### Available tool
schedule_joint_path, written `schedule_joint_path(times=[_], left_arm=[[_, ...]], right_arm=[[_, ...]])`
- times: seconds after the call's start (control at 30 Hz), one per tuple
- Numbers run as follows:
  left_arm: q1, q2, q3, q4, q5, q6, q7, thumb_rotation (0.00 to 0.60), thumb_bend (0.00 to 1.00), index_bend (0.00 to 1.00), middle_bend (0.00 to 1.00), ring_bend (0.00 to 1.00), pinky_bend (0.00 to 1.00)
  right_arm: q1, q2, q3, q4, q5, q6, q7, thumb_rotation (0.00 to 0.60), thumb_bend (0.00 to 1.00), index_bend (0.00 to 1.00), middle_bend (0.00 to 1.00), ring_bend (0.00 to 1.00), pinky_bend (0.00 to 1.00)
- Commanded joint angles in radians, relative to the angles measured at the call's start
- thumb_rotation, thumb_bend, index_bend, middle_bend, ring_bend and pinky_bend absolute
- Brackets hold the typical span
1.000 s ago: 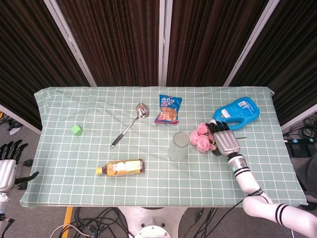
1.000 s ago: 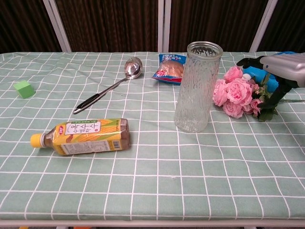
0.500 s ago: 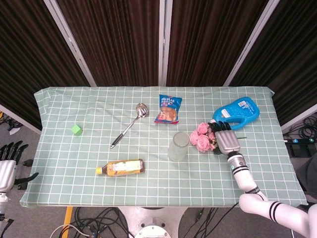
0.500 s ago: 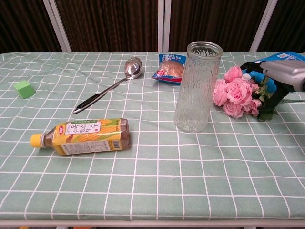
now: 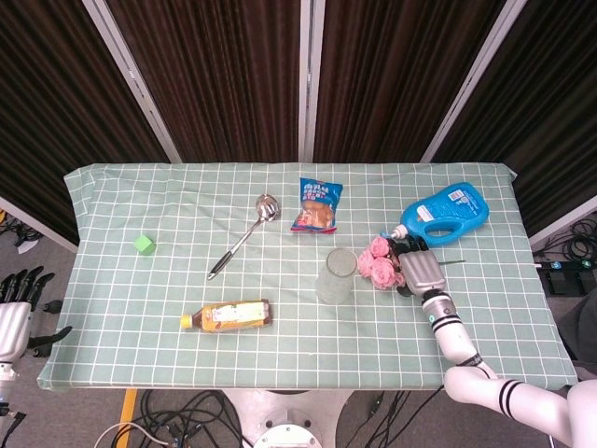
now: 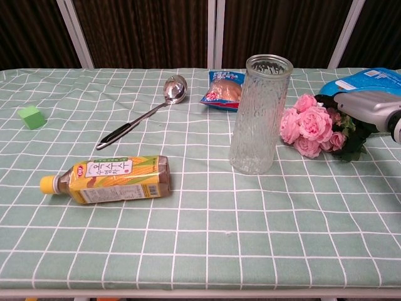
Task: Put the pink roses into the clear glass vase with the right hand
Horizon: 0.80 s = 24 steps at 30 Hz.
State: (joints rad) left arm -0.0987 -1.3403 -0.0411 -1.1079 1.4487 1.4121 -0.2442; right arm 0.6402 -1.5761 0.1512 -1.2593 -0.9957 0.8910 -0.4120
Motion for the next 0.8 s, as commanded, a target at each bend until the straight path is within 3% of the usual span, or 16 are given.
schedule_joint_path(times=[0.03, 0.23, 0.4, 0.53, 0.8], left_arm=[[0.0, -0.001, 0.0, 0.002, -0.001, -0.002, 0.001, 0.557, 0.0, 0.14, 0.05, 0.0, 0.04], [0.0, -0.003, -0.001, 0.006, -0.004, -0.008, 0.001, 0.593, 0.0, 0.14, 0.05, 0.0, 0.04], [0.001, -0.003, -0.003, 0.008, -0.005, -0.007, -0.002, 0.599, 0.0, 0.14, 0.05, 0.0, 0.04], [0.002, -0.003, -0.003, 0.009, -0.004, -0.007, -0.004, 0.599, 0.0, 0.14, 0.05, 0.0, 0.04], [0.003, -0.004, -0.005, 0.008, -0.006, -0.008, -0.003, 0.6, 0.0, 0.14, 0.05, 0.0, 0.04]], right_arm=[[0.004, -0.011, 0.002, 0.011, -0.001, 0.01, -0.008, 0.6, 0.1, 0.15, 0.23, 0.0, 0.0], [0.016, -0.023, -0.005, 0.026, 0.01, -0.002, -0.037, 0.6, 0.11, 0.28, 0.33, 0.0, 0.0], [0.013, -0.029, -0.004, 0.024, -0.003, 0.027, -0.041, 0.6, 0.13, 0.45, 0.48, 0.02, 0.0], [0.005, -0.03, 0.002, 0.023, -0.031, 0.065, -0.023, 0.6, 0.16, 0.58, 0.53, 0.06, 0.0], [-0.016, 0.006, 0.02, -0.021, -0.086, 0.123, 0.044, 0.6, 0.2, 0.64, 0.58, 0.1, 0.0]])
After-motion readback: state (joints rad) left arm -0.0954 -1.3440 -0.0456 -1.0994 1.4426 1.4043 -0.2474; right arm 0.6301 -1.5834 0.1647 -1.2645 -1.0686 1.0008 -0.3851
